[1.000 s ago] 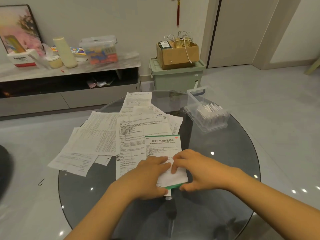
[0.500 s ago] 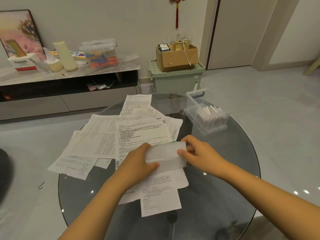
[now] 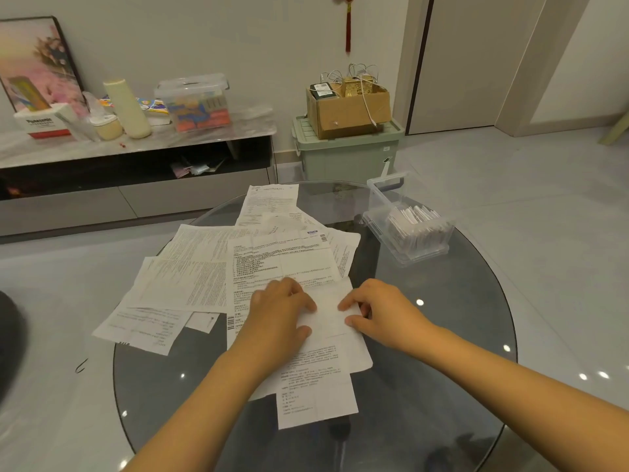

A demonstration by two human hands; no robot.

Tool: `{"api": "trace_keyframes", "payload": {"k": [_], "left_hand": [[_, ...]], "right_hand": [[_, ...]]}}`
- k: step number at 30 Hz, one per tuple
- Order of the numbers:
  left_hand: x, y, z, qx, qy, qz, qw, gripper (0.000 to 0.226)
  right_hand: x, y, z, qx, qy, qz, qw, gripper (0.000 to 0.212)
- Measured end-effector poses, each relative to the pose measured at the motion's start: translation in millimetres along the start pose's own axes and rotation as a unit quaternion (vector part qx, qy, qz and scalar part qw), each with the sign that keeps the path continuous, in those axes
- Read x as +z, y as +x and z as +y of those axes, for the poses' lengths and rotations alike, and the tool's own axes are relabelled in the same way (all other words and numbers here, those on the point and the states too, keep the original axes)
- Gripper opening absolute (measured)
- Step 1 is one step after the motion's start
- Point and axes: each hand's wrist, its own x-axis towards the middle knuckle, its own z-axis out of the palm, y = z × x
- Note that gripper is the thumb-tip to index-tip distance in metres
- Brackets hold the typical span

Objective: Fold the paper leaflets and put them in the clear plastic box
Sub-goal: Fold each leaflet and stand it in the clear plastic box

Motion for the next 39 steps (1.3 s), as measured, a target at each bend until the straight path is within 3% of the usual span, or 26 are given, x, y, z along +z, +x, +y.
{"api": "trace_keyframes", "payload": {"k": [6,12,16,23,31,36,39], "left_hand": [[4.5,-2.0,-0.5,0.031,-0.012,-0.046,0.998,0.049],[1.3,-1.6,3.2,0.048,-0.009,-0.019,0.999,0.035],[-1.1,0.7,0.4,0.030,-0.050,-0.005,0.998,0.023],[1.9,6.4,0.5,-0.060,-0.121,0.073,0.988,0.013],[18.1,14.3,-6.4,-0.140,-0.181,0.080,0.970,0.038],[16.1,16.7,-20.3,-0.156,-0.172,0.061,0.971,0.045],[15.0,14.5,-18.6,-0.126,-0.137,0.086,0.979,0.036]], "right_hand": [[-3.3,-2.2,1.6,-0.011,0.008,-0.059,0.998,0.053],[0.8,-7.4,-1.0,-0.066,-0.100,0.020,0.993,0.041],[1.7,-2.2,0.5,-0.094,-0.112,0.072,0.987,0.028],[10.9,20.0,3.5,-0.008,-0.048,0.085,0.995,0.034],[16.7,40.0,-7.2,0.091,-0.070,0.083,0.990,0.049],[4.3,40.4,-2.5,0.101,-0.056,0.031,0.993,0.035],[-0.1,37.7,1.9,0.118,-0.053,0.054,0.990,0.020]]}}
